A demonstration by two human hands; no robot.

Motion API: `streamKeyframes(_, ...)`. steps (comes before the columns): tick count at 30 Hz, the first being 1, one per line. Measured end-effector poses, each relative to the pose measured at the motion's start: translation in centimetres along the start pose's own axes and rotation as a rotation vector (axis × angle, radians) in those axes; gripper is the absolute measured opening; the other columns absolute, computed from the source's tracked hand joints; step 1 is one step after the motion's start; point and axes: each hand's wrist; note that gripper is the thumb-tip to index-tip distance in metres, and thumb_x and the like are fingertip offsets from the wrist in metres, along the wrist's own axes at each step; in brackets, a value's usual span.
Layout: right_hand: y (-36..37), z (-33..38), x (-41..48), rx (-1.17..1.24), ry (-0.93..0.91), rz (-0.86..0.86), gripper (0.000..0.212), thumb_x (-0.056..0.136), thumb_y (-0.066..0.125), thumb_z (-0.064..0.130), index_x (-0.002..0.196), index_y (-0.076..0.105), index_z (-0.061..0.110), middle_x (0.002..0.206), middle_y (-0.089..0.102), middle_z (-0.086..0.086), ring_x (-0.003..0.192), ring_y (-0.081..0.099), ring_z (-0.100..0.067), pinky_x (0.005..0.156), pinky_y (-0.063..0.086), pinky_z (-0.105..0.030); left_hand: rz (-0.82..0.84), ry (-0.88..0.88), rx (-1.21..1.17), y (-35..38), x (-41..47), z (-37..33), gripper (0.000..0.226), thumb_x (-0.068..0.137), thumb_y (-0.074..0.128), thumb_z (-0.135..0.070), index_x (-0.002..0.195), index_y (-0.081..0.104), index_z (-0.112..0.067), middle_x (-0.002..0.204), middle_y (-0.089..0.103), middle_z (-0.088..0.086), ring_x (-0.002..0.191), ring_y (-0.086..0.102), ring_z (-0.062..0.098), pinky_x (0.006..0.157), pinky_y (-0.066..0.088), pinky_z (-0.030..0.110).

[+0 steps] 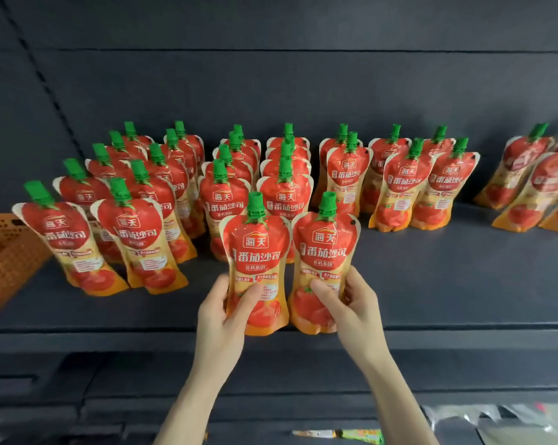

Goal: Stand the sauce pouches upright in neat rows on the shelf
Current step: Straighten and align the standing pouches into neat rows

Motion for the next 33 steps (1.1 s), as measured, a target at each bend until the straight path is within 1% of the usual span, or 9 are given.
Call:
streamKeyframes(5, 3.2, -0.1, 0.1, -0.102, -0.06, -0.057, 0.02, 0.084, 0.067, 0.013, 0.102, 0.059, 0.01, 0.092, 0.07, 0.001, 0.087, 0.068, -0.011, 0.067, 0.053, -0.019, 0.003, 0.018, 0.032, -3.2, 1.4, 0.6, 0.014, 0.087, 0.06, -0.02, 0.099, 0.059, -0.025, 0.094, 0.069, -0.016, 0.092, 0.065, 0.0, 0.071, 0.05, 0.013)
streamKeyframes(11, 4.6, -1.4, 2.9, -0.191, -0.079, -0.067, 0.026, 0.084, 0.068, 0.018, 0.108, 0.059, 0.012, 0.102, 0.07, -0.002, 0.096, 0.066, -0.015, 0.081, 0.055, -0.032, 0.076, 0.012, 0.043, -4.1, 4.7, 1.1, 0.019, 0.09, 0.058, -0.021, 0.105, 0.055, -0.031, 0.105, 0.065, -0.013, 0.096, 0.061, -0.006, 0.073, 0.048, 0.008)
streamKeyframes(13, 4.3, -1.6, 3.6, -0.201, -0.075, -0.057, 0.029, 0.084, 0.068, 0.017, 0.111, 0.058, 0.012, 0.106, 0.069, -0.002, 0.1, 0.066, -0.015, 0.085, 0.055, -0.035, 0.115, -0.022, 0.037, -4.2, 5.5, 1.4, 0.021, 0.089, 0.058, -0.022, 0.108, 0.055, -0.032, 0.108, 0.065, -0.013, 0.099, 0.061, -0.004, 0.076, 0.049, 0.011)
streamKeyframes(15, 3.9, -1.9, 4.0, -0.201, -0.062, -0.035, 0.032, 0.084, 0.068, 0.015, 0.114, 0.057, 0.012, 0.108, 0.068, -0.003, 0.101, 0.065, -0.016, 0.086, 0.055, -0.036, 0.173, -0.05, 0.087, -4.5, 6.0, 2.1, 0.032, 0.087, 0.062, -0.023, 0.117, 0.052, -0.029, 0.113, 0.063, -0.013, 0.104, 0.06, -0.001, 0.084, 0.049, 0.018)
streamKeyframes(18, 3.3, -2.5, 4.0, -0.258, -0.029, 0.023, 0.039, 0.081, 0.071, 0.01, 0.116, 0.054, 0.014, 0.11, 0.067, 0.0, 0.1, 0.065, -0.01, 0.085, 0.054, -0.023, 0.203, -0.061, 0.269, -4.7, 6.0, 3.3, 0.056, 0.08, 0.071, -0.026, 0.13, 0.044, -0.025, 0.123, 0.057, -0.008, 0.113, 0.055, 0.006, 0.094, 0.047, 0.028)
streamKeyframes(21, 2.8, -2.9, 4.2, -0.334, -0.013, 0.031, 0.043, 0.079, 0.073, 0.01, 0.116, 0.053, 0.015, 0.11, 0.066, 0.002, 0.098, 0.063, -0.002, 0.08, 0.05, -0.012, 0.146, -0.048, 0.3, -4.7, 6.2, 3.4, 0.057, 0.078, 0.073, -0.024, 0.127, 0.044, -0.023, 0.121, 0.057, -0.008, 0.111, 0.054, 0.008, 0.094, 0.047, 0.03)
streamKeyframes(27, 2.6, -3.3, 5.2, -0.4, -0.033, 0.023, 0.042, 0.08, 0.073, 0.013, 0.115, 0.05, 0.013, 0.112, 0.064, 0.002, 0.103, 0.061, -0.007, 0.079, 0.049, -0.009, 0.02, 0.05, 0.381, -4.8, 6.3, 3.3, 0.046, 0.076, 0.075, -0.023, 0.112, 0.047, -0.023, 0.111, 0.059, -0.009, 0.101, 0.056, 0.007, 0.078, 0.043, 0.014)
streamKeyframes(30, 2.7, -3.5, 5.0, -0.427, -0.035, 0.034, 0.041, 0.081, 0.071, 0.016, 0.116, 0.049, 0.014, 0.112, 0.063, 0.006, 0.103, 0.059, -0.001, 0.078, 0.047, -0.006, -0.005, 0.072, 0.399, -4.8, 6.3, 3.7, 0.047, 0.076, 0.075, -0.024, 0.115, 0.049, -0.019, 0.113, 0.062, -0.005, 0.102, 0.058, 0.01, 0.082, 0.047, 0.021)
streamKeyframes(33, 2.8, -3.5, 5.1, -0.424, -0.033, 0.042, 0.042, 0.082, 0.07, 0.017, 0.118, 0.049, 0.013, 0.116, 0.062, 0.004, 0.105, 0.058, -0.003, 0.08, 0.047, -0.006, -0.01, 0.082, 0.41, -4.8, 6.3, 3.9, 0.048, 0.076, 0.074, -0.026, 0.116, 0.049, -0.018, 0.116, 0.062, -0.003, 0.105, 0.059, 0.012, 0.086, 0.048, 0.025)
Point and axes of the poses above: each hand's wrist, its own x-axis towards the middle knuckle, its own y-axis out of the palm, z = x × y
